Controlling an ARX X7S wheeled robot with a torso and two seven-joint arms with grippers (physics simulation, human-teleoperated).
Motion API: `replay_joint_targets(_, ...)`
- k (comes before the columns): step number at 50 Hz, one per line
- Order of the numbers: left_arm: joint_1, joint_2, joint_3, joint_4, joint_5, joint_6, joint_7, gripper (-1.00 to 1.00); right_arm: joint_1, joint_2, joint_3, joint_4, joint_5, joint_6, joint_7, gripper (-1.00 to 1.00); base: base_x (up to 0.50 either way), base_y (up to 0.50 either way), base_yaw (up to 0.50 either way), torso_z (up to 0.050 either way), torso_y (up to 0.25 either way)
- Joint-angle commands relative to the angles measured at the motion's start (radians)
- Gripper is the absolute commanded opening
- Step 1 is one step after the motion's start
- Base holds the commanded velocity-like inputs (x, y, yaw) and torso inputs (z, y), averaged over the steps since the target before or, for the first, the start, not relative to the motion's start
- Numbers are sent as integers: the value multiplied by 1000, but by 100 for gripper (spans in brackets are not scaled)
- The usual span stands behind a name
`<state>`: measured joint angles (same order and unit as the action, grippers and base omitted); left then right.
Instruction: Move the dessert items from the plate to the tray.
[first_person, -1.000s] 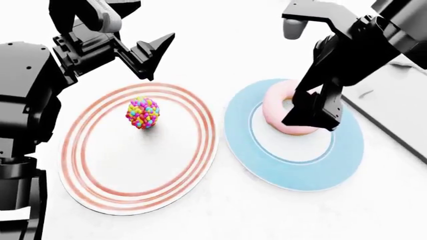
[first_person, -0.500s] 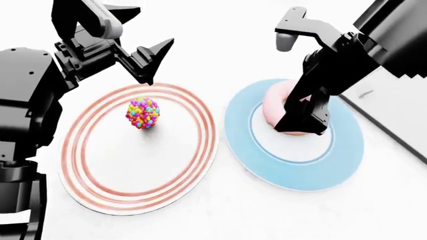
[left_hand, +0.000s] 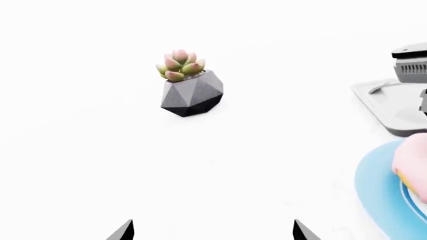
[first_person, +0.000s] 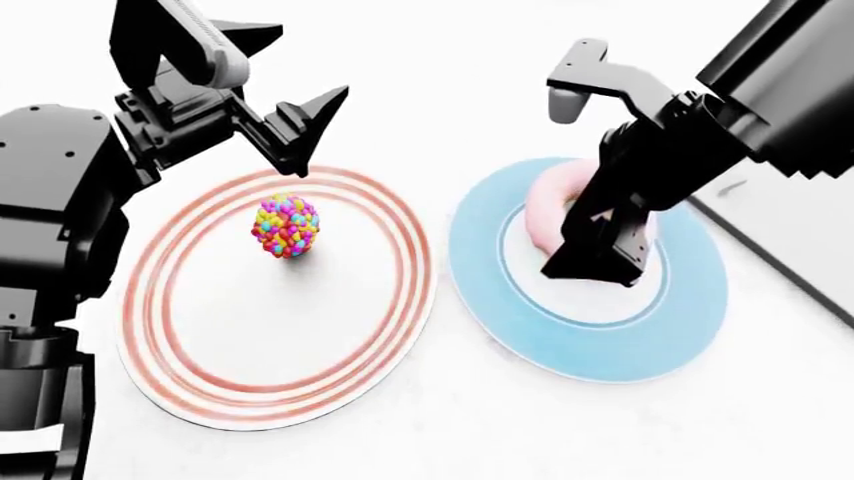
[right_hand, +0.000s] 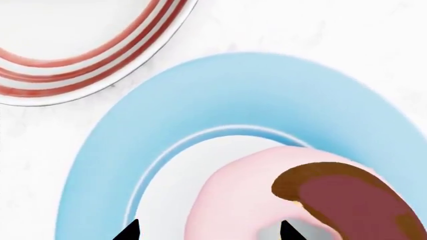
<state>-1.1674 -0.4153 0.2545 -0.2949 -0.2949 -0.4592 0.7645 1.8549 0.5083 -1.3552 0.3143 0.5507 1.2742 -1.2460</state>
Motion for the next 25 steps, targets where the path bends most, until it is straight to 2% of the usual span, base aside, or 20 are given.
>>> replay_joint_targets(1, 6, -2, 2, -1, -2, 2, -2, 100, -19, 10, 14, -18, 18, 15, 20, 100, 0, 0, 0, 0, 0)
replay_joint_targets(16, 8, -3, 5, 3, -6, 1, -6, 100, -24, 19, 24, -36, 34, 29, 37, 100, 0, 0, 0, 0, 0)
replay_joint_targets(17, 8, -3, 4, 4, -7, 0, -6, 100, -23, 19, 25, -37, 34, 30, 38, -100, 0, 0, 0, 0, 0)
replay_joint_targets(25, 10, -5, 5, 7, -10, -1, -6, 100, -21, 20, 27, -42, 40, 34, 43, -100, 0, 0, 0, 0, 0)
